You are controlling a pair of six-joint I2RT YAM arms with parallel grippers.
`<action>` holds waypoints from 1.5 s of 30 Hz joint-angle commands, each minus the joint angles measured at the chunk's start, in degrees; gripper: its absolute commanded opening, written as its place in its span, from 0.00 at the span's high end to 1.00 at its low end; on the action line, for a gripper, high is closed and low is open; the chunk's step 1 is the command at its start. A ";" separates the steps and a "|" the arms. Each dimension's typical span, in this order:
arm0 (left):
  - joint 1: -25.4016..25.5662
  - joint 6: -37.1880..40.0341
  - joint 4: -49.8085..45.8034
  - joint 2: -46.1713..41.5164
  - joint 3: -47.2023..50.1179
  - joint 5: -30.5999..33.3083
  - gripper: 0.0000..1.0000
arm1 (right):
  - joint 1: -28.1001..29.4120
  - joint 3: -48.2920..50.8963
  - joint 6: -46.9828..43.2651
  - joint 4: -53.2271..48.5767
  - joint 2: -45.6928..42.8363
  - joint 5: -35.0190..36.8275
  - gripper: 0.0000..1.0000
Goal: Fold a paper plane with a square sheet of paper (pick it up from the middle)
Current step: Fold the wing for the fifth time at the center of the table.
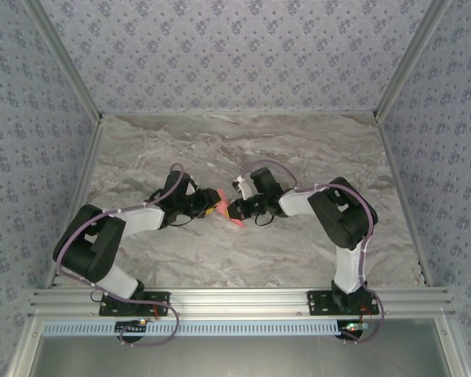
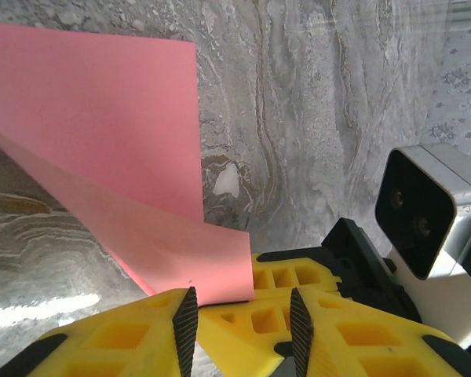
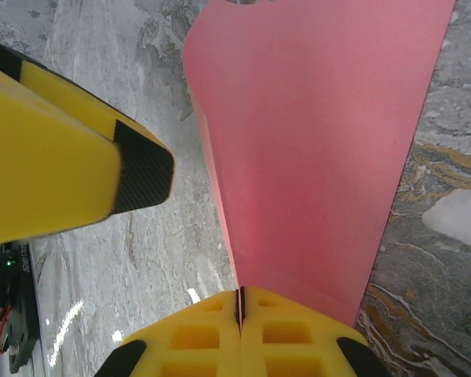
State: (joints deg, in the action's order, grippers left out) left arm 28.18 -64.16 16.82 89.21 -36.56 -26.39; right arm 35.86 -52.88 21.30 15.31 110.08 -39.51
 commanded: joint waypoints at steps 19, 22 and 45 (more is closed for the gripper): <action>1.43 -2.58 11.10 4.78 2.19 -0.19 0.70 | -2.32 -2.58 4.23 -1.40 4.54 -6.15 1.00; 1.74 -2.94 12.47 6.07 1.84 -0.70 0.71 | -2.24 -2.76 4.10 -2.03 4.70 -6.03 1.00; 2.10 -5.10 18.77 11.42 2.97 -1.12 0.73 | -3.29 -5.35 -0.27 -12.98 1.02 -7.68 0.85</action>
State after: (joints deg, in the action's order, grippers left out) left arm 29.80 -69.95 34.57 99.98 -34.33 -27.49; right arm 33.39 -57.14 23.42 8.84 113.62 -45.50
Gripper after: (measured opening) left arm 0.270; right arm 0.148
